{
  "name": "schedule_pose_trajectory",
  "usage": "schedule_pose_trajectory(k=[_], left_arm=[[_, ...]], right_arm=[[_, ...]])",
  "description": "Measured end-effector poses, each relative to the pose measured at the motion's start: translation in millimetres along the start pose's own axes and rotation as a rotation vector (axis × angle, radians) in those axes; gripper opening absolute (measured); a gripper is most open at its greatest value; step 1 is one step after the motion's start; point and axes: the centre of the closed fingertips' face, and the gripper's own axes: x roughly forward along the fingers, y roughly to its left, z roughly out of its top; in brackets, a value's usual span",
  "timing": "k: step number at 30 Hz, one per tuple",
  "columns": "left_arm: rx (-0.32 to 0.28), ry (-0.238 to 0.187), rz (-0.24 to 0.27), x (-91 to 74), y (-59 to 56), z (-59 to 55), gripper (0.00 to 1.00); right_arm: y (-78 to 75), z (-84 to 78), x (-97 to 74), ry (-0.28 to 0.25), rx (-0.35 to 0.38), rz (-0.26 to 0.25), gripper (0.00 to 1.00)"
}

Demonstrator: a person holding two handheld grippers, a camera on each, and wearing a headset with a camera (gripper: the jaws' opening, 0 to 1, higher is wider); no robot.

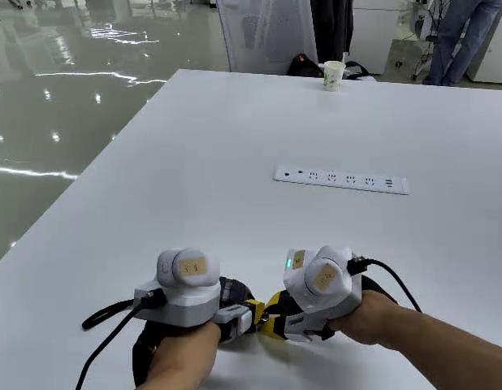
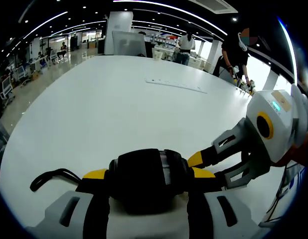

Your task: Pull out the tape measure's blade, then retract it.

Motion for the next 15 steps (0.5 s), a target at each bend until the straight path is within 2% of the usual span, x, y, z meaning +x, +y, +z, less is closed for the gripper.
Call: schedule_pose_trajectory(k=[10, 15], left_arm=[[-0.002, 0.003, -0.005, -0.1, -0.5, -0.1, 0.59], [0.003, 0.014, -0.018, -0.5, -1.6, -0.7, 0.6]], right_arm=[[0.5, 0.8, 0.9, -0.003, 0.008, -0.006, 0.12], [2.0, 0.4, 1.5, 0.004, -0.011, -0.006, 0.12]])
